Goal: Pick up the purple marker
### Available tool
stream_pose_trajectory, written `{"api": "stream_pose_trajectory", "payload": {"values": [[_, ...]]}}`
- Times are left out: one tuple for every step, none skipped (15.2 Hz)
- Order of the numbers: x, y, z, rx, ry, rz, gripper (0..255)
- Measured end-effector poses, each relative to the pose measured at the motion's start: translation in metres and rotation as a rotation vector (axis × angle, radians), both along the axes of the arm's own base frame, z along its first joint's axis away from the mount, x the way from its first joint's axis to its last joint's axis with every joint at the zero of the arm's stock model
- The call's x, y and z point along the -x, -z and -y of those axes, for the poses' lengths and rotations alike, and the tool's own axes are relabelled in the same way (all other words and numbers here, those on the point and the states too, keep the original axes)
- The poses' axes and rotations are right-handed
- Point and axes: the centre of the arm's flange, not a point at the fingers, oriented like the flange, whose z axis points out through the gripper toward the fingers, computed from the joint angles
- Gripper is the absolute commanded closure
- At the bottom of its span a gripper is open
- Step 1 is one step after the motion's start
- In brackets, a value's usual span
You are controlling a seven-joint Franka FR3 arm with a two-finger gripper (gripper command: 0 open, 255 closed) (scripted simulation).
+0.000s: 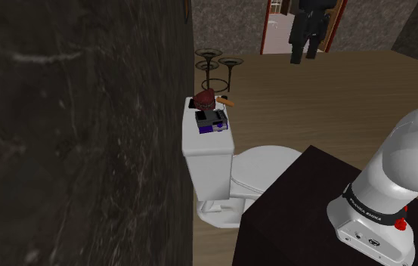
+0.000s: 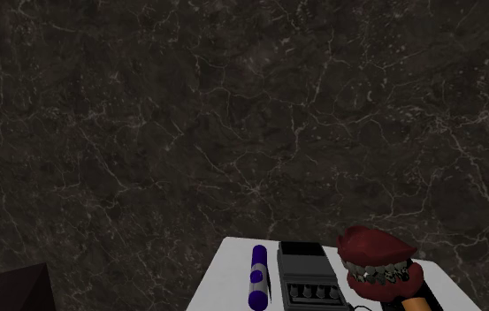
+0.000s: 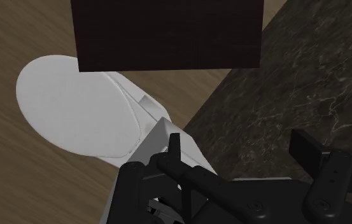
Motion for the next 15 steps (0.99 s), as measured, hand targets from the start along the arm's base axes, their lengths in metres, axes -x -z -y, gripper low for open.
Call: {"api": "stream_pose_trajectory", "payload": {"values": [[0.0,0.0,0.0,0.0,0.0,0.0,0],[-0.002,0.005,0.001,0.002,-0.012,0.002,0],[-0.007,0.014,0.002,0.006,-0.03,0.005,0],[-0.014,0.023,0.005,0.01,-0.051,0.01,0],[-0.02,0.031,0.008,0.014,-0.074,0.015,0],[-0.024,0.039,0.011,0.019,-0.098,0.021,0],[-0.033,0.052,0.013,0.024,-0.123,0.025,0],[-0.04,0.062,0.018,0.029,-0.148,0.031,0],[-0.047,0.071,0.019,0.034,-0.173,0.037,0],[-0.054,0.083,0.019,0.038,-0.198,0.042,0],[-0.061,0.095,0.024,0.044,-0.223,0.048,0],[-0.066,0.106,0.025,0.048,-0.249,0.054,0],[-0.073,0.113,0.026,0.054,-0.274,0.061,0],[-0.079,0.123,0.029,0.058,-0.299,0.066,0],[-0.087,0.133,0.031,0.063,-0.324,0.071,0]]}}
